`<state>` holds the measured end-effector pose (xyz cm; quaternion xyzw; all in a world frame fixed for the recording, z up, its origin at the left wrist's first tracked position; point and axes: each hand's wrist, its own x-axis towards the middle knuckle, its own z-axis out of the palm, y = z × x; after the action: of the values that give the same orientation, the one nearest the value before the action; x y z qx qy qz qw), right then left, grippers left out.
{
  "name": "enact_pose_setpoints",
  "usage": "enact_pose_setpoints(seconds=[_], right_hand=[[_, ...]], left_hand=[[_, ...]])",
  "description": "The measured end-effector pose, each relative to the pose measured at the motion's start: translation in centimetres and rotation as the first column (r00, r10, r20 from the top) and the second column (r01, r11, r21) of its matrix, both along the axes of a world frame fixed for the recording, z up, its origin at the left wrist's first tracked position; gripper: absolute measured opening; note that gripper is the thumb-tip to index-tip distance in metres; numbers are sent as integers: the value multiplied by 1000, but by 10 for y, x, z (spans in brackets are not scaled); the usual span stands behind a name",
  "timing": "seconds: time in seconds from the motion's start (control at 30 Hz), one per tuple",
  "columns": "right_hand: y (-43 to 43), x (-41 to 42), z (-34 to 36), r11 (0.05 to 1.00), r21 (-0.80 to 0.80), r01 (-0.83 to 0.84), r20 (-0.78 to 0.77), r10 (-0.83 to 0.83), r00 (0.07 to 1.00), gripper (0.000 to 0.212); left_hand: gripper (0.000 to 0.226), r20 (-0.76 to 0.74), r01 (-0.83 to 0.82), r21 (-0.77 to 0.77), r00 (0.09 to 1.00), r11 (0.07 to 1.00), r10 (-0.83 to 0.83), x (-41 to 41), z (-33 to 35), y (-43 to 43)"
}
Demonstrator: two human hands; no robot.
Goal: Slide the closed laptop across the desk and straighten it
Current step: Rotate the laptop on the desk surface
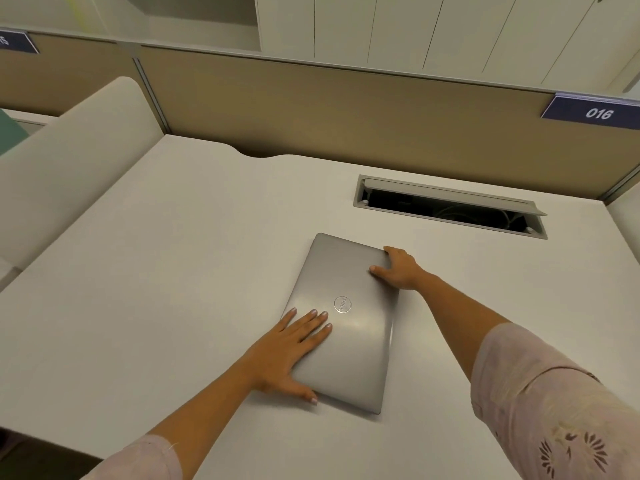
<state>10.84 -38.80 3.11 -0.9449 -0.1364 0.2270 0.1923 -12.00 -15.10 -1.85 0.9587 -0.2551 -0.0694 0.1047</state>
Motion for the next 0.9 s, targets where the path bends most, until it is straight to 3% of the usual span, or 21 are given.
enact_pose_setpoints(seconds=[0.23,0.4,0.73,0.83,0.9], right_hand=[[8,5,-10,986,65,152,4,-153,988,71],[-3,8,-12,976,5,220,23,-220,975,67],[-17,-2,-10,938,31,344,-18,-344,939,65],[-17,-3,-6,941,38,335,-37,-334,942,66],[-17,-4,-4,943,55,327,-54,-325,944,68]], left_hand=[[119,33,10,36,999,999,-11,4,4,4],[114,29,22,99,999,995,-25,18,18,22],[123,-74,-266,12,961,964,266,16,6,39],[131,-114,-450,-155,893,880,436,-3,-3,28],[141,-184,-631,-306,774,713,606,-21,-9,18]])
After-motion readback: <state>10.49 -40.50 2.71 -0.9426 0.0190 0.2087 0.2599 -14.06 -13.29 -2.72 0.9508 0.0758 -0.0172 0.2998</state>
